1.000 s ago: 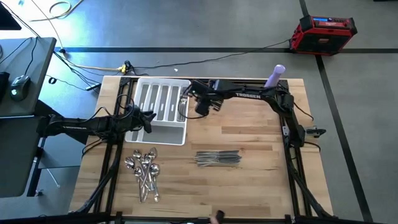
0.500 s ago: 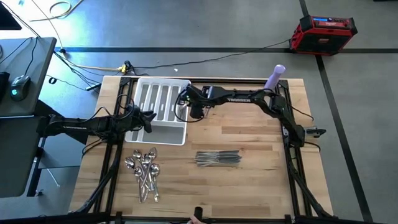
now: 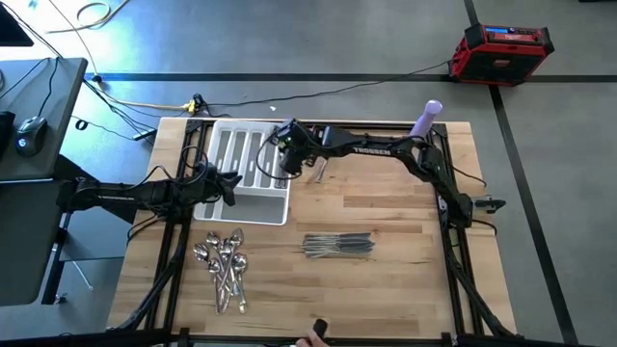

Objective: Sort silverware
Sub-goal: Put the fork in the silverware tray

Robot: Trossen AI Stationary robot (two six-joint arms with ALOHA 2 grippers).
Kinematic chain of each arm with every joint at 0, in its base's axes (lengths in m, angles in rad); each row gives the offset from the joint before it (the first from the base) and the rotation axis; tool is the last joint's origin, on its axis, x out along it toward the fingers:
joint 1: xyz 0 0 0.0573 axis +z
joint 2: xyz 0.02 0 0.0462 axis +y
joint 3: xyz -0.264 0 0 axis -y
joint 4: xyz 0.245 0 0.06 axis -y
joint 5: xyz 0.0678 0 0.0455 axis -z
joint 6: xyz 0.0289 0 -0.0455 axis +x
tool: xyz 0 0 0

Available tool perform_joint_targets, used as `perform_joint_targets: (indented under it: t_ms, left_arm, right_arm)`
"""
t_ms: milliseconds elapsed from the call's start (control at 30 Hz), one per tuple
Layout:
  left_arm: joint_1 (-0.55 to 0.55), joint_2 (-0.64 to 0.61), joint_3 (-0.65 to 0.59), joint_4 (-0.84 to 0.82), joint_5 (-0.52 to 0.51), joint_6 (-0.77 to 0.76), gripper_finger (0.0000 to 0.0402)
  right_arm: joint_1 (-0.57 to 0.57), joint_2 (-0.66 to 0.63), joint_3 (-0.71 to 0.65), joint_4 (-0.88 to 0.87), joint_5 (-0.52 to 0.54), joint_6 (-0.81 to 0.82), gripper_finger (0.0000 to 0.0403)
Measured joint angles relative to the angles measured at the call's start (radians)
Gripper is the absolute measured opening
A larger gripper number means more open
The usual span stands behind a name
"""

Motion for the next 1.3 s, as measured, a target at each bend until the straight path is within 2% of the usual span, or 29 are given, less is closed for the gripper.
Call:
perform_joint_targets:
  t_ms: [100,167,267,333,400,467,600,733,967,1133,1233,1300]
  left_arm:
    - [0.000,0.000,0.000,0.000,0.000,0.000,0.0097]
    - [0.000,0.000,0.000,-0.001,-0.001,0.000,0.0097]
    - [0.000,0.000,0.000,-0.001,0.000,0.000,0.0097]
    - [0.000,0.000,0.000,-0.001,0.000,0.000,0.0097]
    - [0.000,0.000,0.000,-0.001,0.000,0.000,0.0097]
    - [0.000,0.000,0.000,-0.001,-0.001,0.000,0.0097]
    - [0.000,0.000,0.000,-0.001,-0.001,-0.001,0.0097]
    - [0.000,0.000,0.000,0.000,-0.001,-0.006,0.0097]
    - [0.000,0.000,0.000,-0.001,-0.004,-0.016,0.0097]
    - [0.000,0.000,0.000,-0.001,-0.011,-0.017,0.0097]
    - [0.000,0.000,0.000,-0.002,-0.012,-0.017,0.0097]
    - [0.000,0.000,0.000,-0.003,-0.011,-0.017,0.0097]
  right_arm:
    - [-0.018,0.000,0.064,-0.085,-0.016,0.126,0.0000]
    - [-0.033,0.000,0.123,-0.211,-0.037,0.181,0.0000]
    - [-0.070,-0.002,0.213,-0.469,-0.188,0.265,0.0000]
    - [-0.096,-0.006,0.232,-0.618,-0.259,0.320,0.0000]
    - [-0.121,-0.005,0.231,-0.748,-0.267,0.350,0.0000]
    - [-0.142,-0.003,0.204,-0.805,-0.267,0.358,0.0000]
    - [-0.163,-0.002,0.104,-0.773,-0.258,0.380,0.0000]
    - [-0.155,-0.002,0.025,-0.643,-0.214,0.373,0.0000]
    - [-0.089,-0.002,0.030,-0.360,-0.187,0.428,0.0000]
    - [-0.024,0.046,0.014,-0.111,-0.059,0.412,0.0000]
    - [-0.003,0.098,0.042,-0.093,-0.016,0.402,0.0000]
    - [0.000,0.124,0.083,-0.118,-0.016,0.462,0.0000]
